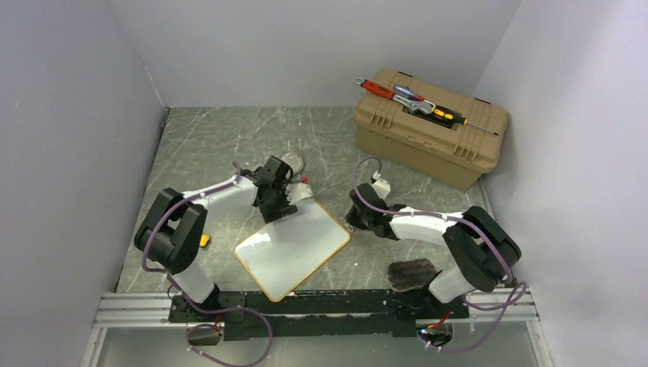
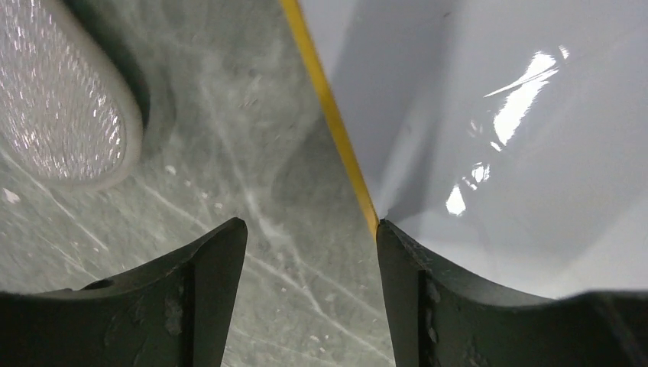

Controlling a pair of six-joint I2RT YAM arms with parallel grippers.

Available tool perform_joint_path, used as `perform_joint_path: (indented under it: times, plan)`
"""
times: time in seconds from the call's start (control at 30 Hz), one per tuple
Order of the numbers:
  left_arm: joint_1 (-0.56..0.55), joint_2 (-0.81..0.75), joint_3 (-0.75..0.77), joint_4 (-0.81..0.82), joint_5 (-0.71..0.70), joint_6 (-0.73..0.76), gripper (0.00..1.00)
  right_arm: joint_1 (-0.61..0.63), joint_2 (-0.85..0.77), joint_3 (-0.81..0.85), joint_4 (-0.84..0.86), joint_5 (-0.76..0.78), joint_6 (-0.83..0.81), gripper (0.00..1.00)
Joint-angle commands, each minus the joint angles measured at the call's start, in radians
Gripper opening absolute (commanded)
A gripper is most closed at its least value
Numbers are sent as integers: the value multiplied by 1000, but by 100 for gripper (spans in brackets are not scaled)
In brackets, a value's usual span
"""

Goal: Erase the whiteboard
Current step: Adjust the whiteboard at the center of the board.

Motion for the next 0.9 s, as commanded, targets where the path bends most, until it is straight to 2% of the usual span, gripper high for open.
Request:
perform_joint_path:
  times: [0.0, 0.17, 0.37, 0.57, 0.87]
  plan:
    - [109, -5, 105, -178, 93, 14, 68, -19, -4, -38, -382, 2, -54, 0]
    - [192, -113, 182, -406, 235, 78, 72, -90, -71, 38, -437, 17, -134, 0]
    - [280, -241, 61, -549, 233, 182, 71, -100, -33, 129, -435, -6, -189, 0]
    - [333, -335, -120, -557, 177, 255, 65, -100, 68, 240, -416, -44, -232, 0]
    - [333, -370, -233, -521, 176, 294, 63, -103, 216, 351, -394, -95, -248, 0]
